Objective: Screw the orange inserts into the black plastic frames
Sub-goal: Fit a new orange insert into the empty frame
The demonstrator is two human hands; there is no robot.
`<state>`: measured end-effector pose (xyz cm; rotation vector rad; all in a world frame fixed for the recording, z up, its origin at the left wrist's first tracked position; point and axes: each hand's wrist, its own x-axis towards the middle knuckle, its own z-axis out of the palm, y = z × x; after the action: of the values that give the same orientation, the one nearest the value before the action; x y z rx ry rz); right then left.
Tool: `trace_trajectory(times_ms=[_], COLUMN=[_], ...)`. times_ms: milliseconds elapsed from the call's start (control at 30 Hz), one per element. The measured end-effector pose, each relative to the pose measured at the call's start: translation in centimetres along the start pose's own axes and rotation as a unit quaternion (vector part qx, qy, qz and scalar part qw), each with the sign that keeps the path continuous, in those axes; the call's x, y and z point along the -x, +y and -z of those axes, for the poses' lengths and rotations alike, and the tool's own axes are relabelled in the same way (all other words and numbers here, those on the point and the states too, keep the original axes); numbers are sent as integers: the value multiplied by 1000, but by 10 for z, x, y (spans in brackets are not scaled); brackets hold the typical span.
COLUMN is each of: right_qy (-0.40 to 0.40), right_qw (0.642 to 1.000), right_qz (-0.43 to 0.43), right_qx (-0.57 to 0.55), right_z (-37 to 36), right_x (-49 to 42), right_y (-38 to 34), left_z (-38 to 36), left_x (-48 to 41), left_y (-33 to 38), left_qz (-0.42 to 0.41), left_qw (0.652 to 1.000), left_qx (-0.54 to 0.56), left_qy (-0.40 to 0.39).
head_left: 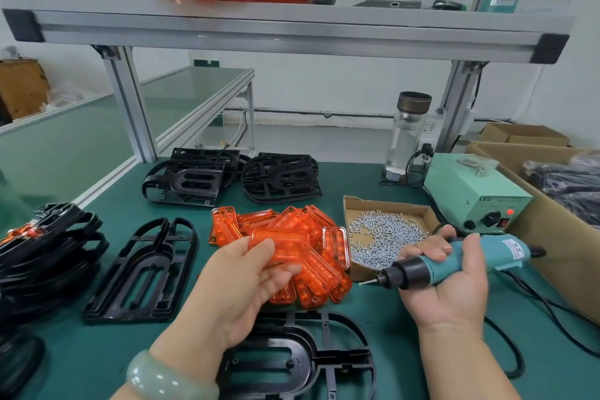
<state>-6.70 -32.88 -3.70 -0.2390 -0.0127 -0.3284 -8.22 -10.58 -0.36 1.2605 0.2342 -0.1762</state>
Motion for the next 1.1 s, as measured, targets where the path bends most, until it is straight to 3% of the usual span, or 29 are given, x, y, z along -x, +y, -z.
trace_trajectory(times_ms=[133, 367, 867, 1100], right_qy=[15, 50, 44, 41], right_qw=[1000, 999, 999, 999], right_qz=[-3, -6, -13, -12], right_qx=[2, 14, 19, 27], right_z=[-2, -1, 1, 1], right_x=[1, 1, 0, 0], right_y=[1, 2, 3, 5], left_z=[-3, -5, -5, -3], left_x=[17, 34, 53, 57], left_y=[3, 0, -15, -22], left_qz=[39, 45, 86, 68], left_qw=[986, 972, 969, 981], left_qx=[129, 143, 161, 104], left_qy=[-99, -181, -168, -147])
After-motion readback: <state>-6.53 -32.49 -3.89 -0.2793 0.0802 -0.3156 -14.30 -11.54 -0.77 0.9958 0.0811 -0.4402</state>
